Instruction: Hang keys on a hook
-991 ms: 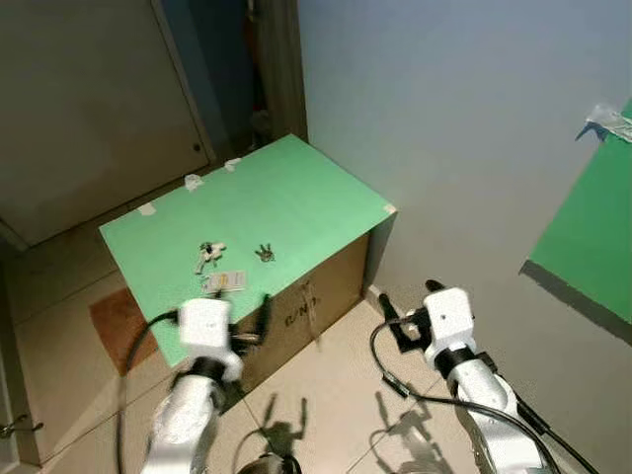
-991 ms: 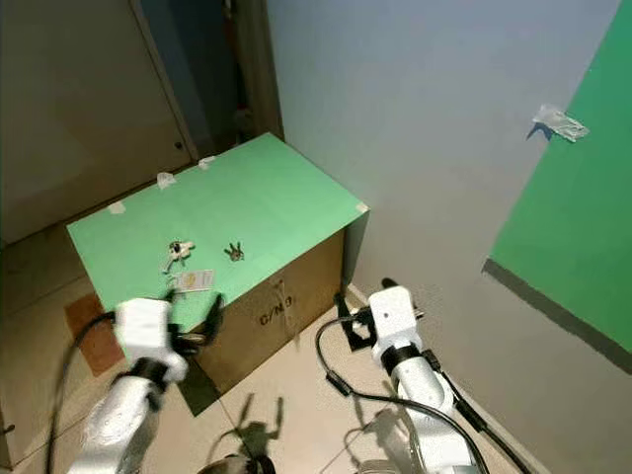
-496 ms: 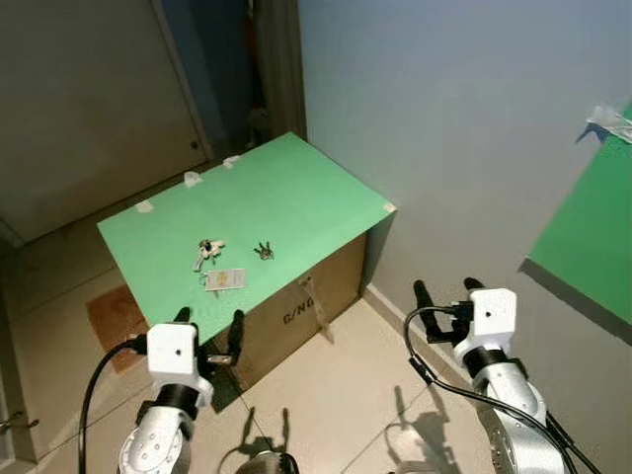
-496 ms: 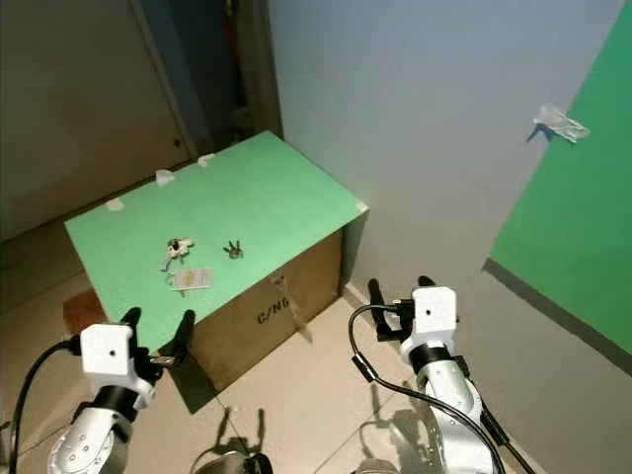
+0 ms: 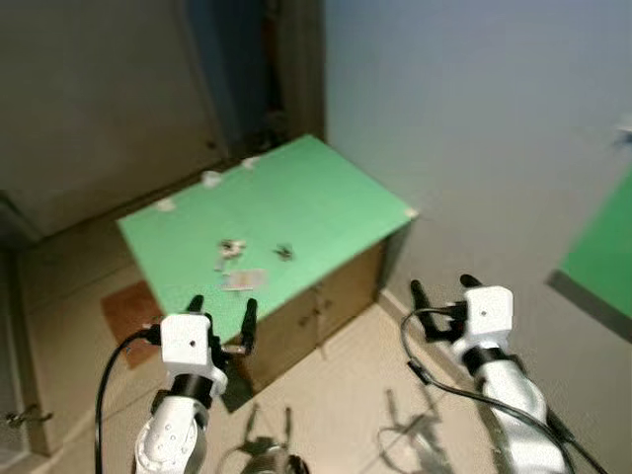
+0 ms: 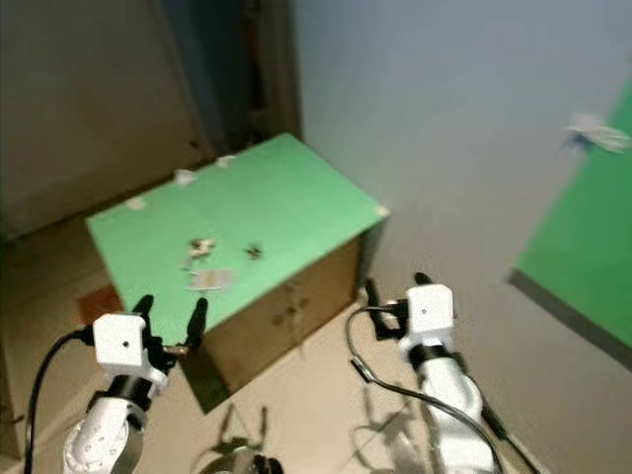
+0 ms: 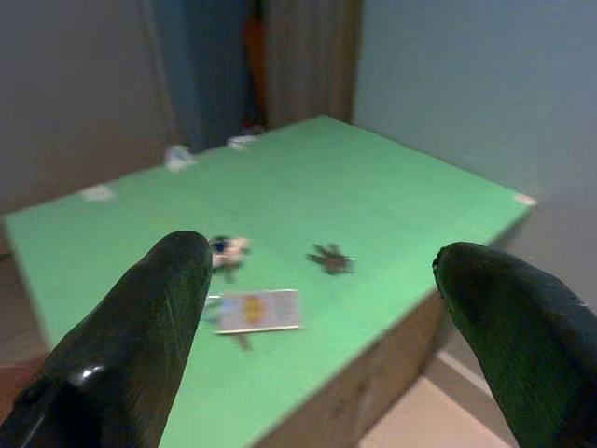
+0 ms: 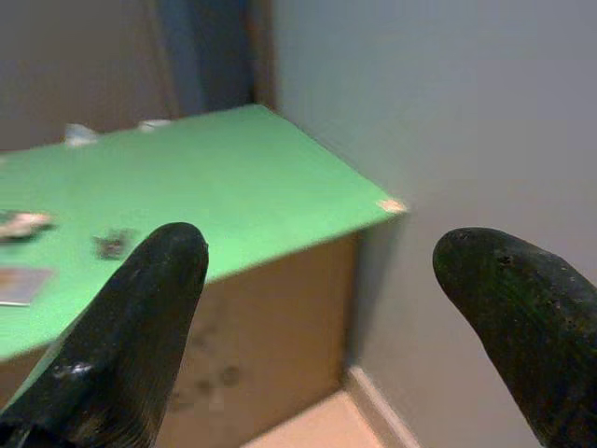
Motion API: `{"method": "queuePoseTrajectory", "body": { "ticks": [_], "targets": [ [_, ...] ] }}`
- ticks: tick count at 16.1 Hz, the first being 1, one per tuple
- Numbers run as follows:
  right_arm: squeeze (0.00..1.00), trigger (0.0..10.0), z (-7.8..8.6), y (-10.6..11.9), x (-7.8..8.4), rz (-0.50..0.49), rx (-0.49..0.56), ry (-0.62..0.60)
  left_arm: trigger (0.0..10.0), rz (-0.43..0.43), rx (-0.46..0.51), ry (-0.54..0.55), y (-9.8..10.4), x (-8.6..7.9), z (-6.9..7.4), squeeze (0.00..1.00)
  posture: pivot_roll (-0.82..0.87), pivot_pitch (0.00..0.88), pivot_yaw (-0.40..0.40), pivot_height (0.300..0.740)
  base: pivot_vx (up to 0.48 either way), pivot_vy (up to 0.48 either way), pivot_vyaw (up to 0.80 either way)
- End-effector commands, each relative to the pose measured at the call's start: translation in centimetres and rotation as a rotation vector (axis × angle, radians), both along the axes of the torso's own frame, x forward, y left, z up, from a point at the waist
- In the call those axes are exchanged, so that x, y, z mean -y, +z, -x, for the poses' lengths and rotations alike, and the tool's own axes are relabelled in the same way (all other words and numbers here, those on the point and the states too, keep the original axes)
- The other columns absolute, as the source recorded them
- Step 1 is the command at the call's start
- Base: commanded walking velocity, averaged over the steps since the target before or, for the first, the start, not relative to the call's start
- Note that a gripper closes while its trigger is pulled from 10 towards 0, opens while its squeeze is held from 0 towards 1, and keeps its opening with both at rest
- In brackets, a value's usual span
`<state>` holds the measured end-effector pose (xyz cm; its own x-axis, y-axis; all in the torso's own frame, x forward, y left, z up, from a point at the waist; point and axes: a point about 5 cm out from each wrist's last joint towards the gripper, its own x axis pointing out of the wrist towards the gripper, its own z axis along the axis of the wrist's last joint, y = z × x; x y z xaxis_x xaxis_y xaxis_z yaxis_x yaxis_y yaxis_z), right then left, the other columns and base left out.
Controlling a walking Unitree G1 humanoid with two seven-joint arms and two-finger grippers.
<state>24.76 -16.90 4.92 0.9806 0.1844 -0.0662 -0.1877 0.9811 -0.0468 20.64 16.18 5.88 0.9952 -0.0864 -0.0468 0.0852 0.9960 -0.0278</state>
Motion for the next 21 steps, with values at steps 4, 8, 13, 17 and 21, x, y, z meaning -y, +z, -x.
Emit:
{"method": "queuePoseTrajectory", "body": {
  "ticks": [4, 8, 13, 17, 21],
  "targets": [
    [0.00, 10.0, -0.1, -0.4, -0.4, 0.030, -0.025, 0.047, 10.0, -0.098, 0.000, -0.031, 0.3, 0.9, -1.1, 0.00, -0.18, 0.041, 0.086, 0.732, 0.062, 0.392, 0.80],
    [0.00, 10.0, 0.1, -1.1, -0.7, 0.020, -0.068, 0.053, 10.0, -0.051, -0.031, -0.027, 0.0, 1.1, -1.2, 0.00, -0.18, 0.041, 0.079, 0.732, 0.000, 0.000, 0.60],
    [0.00, 10.0, 0.3, -1.3, -0.9, 0.029, -0.070, 0.073, 10.0, -0.098, -0.017, -0.026, 0.3, 1.0, -1.7, 0.00, -0.17, 0.054, 0.081, 0.732, 0.175, 0.000, 0.00],
    [0.00, 10.0, 0.5, -1.4, -1.2, 0.033, -0.071, 0.082, 10.0, -0.121, -0.024, -0.044, 0.2, 1.1, -1.9, 0.00, -0.17, 0.064, 0.084, 0.732, 0.442, 0.000, 0.00],
    [0.00, 10.0, 0.7, -1.5, -1.2, 0.031, -0.074, 0.086, 10.0, -0.149, -0.027, -0.075, 0.4, 1.3, -2.4, 0.00, -0.18, 0.070, 0.086, 0.732, 0.454, 0.000, 0.00]
  ]
}}
